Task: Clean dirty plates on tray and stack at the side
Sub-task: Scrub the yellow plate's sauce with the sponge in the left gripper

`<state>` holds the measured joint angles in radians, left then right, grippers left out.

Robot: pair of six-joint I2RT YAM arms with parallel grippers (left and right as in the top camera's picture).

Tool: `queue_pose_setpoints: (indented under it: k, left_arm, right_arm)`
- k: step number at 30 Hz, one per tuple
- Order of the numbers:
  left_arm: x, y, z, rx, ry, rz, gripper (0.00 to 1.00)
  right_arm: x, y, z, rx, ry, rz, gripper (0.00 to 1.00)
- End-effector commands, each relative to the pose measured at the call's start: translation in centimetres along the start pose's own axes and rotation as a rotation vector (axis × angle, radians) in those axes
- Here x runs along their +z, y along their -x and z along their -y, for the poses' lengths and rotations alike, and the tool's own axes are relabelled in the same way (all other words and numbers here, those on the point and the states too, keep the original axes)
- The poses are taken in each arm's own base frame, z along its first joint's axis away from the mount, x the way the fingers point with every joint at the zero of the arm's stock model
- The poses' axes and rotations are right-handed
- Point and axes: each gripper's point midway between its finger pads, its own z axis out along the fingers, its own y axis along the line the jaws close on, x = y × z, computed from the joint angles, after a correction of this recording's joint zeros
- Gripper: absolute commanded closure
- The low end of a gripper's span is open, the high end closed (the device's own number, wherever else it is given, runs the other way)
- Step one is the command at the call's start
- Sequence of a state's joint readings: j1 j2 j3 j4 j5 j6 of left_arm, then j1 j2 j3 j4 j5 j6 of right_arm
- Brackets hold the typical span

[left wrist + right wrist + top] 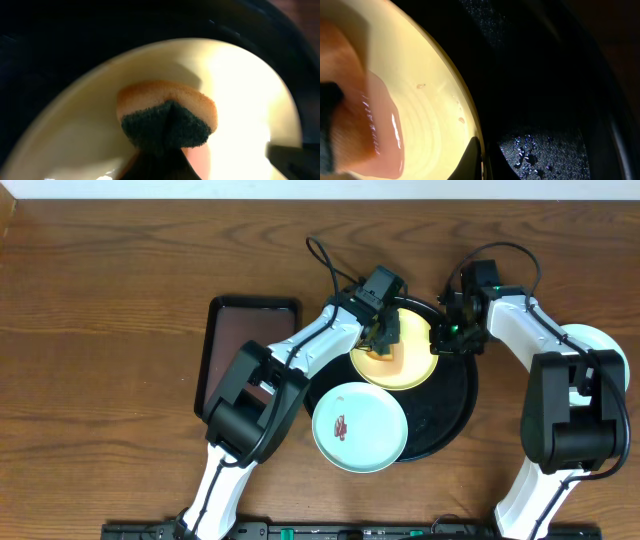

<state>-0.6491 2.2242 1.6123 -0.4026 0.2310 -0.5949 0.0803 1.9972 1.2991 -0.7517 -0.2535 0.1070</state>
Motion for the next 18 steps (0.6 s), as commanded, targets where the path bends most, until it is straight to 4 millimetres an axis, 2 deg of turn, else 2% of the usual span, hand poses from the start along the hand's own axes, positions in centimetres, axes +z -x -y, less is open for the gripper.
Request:
queue_pose_setpoints:
  k: [1, 5, 7, 9, 12, 14, 18]
  left_arm:
    - [1.7, -3.2, 2.0, -0.059, -0.091, -0.125, 0.93]
    - [1.9, -3.7, 2.5, -0.048, -0.097, -0.131, 0.92]
    - [1.9, -4.1, 1.7, -0.067, -0.061, -0.147, 0.93]
    - [1.7, -4.8, -0.4, -0.123, 0.026, -0.173, 0.92]
    - [0.9, -5.6, -4.8, -0.161, 0.203, -0.197, 0.93]
    - [0.3, -5.2, -7.0, -0.136, 0.289, -0.186, 0.93]
    - [-1.6, -2.8, -11.9, -0.058, 0.5, -0.103, 0.93]
  right_arm:
    - [1.1, -0.8, 1.2, 0.016, -0.049, -0.036, 0.99]
    - [1.1, -0.8, 1.2, 0.017, -0.052, -0.037, 0.99]
    - [1.1, -0.8, 1.2, 0.018, -0.051, -0.038, 0.99]
    - [1.1, -0.8, 1.2, 0.017, -0.051, -0.039, 0.99]
    - [1.1, -0.9, 1.2, 0.017, -0.052, -0.04, 0.99]
    - [1.1, -0.9, 1.2, 0.017, -0.052, -0.039, 0.99]
    - [1.1, -0.9, 1.2, 0.017, -0.052, -0.04, 0.99]
